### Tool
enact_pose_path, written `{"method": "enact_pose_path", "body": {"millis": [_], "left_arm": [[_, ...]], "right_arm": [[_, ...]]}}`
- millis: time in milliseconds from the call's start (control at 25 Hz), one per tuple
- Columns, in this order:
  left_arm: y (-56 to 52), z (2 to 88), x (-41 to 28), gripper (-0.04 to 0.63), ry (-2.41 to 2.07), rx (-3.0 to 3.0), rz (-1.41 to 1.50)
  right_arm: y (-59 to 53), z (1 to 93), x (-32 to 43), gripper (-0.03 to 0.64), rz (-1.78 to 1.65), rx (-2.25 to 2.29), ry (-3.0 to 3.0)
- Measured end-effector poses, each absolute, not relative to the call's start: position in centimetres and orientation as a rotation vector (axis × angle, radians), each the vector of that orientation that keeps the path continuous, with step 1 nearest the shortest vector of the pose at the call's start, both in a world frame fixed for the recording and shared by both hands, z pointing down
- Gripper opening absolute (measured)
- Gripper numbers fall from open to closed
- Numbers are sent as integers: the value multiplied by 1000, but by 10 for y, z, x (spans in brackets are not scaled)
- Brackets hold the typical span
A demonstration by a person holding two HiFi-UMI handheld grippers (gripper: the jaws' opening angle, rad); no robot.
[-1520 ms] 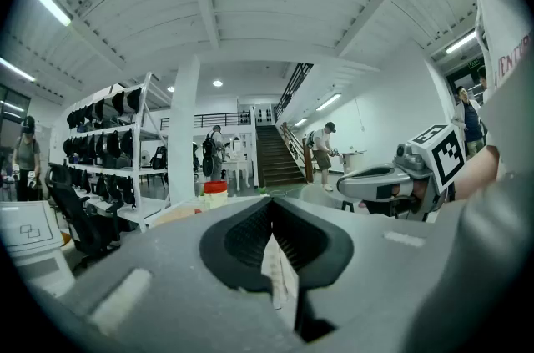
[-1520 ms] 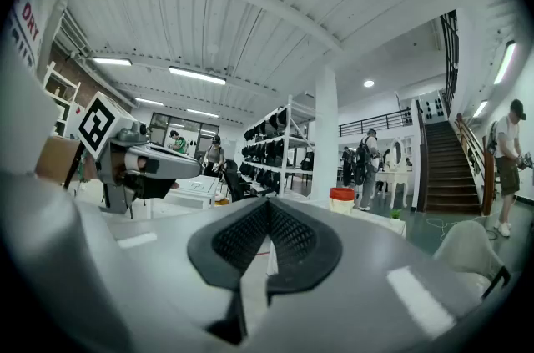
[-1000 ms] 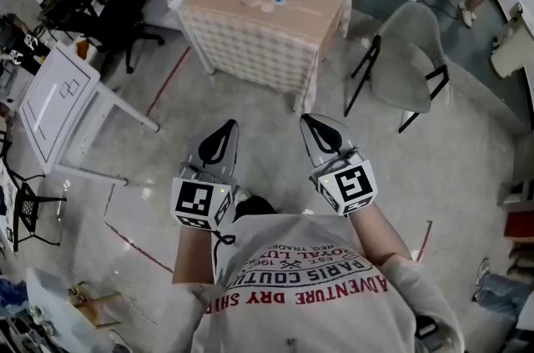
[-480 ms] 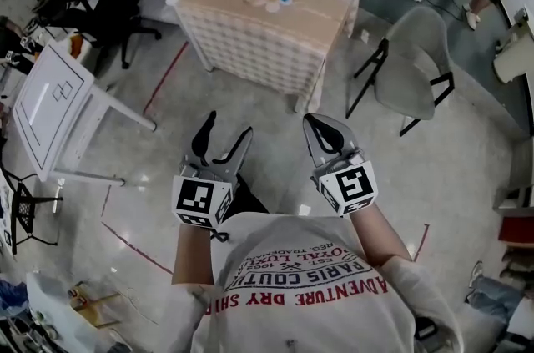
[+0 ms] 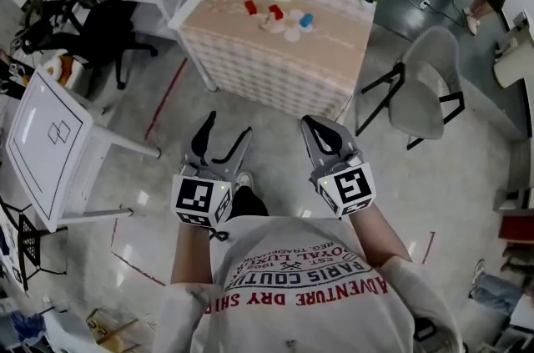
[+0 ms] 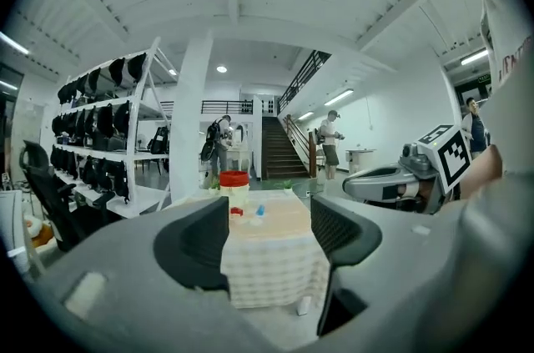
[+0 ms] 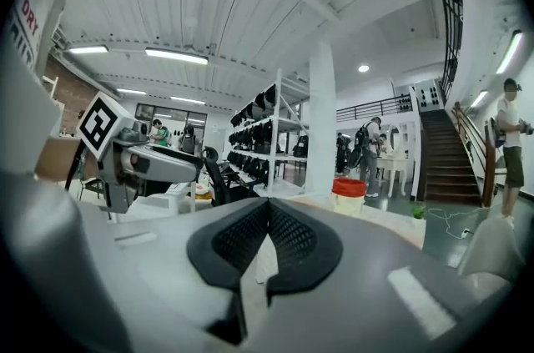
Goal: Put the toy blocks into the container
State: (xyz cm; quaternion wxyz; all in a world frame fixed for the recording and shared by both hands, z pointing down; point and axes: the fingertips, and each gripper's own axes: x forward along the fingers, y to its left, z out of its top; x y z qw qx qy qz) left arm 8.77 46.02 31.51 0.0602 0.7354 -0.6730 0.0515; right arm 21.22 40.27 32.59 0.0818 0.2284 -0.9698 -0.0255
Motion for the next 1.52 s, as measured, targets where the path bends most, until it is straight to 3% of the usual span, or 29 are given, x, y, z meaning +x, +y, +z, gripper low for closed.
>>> {"method": "enact_pose_path", "body": {"millis": [320, 560, 1520], "left_arm": [[363, 326, -38, 305, -1920, 2305, 191], [309, 346, -89, 305, -1834, 2313, 188], [39, 441, -133, 305, -1565, 2332, 402]], "right_arm": [[308, 332, 100, 0, -34, 838, -2834], [255, 344, 55, 0, -6, 921, -2767], [-7, 416, -1, 0, 73, 958, -2701]]}}
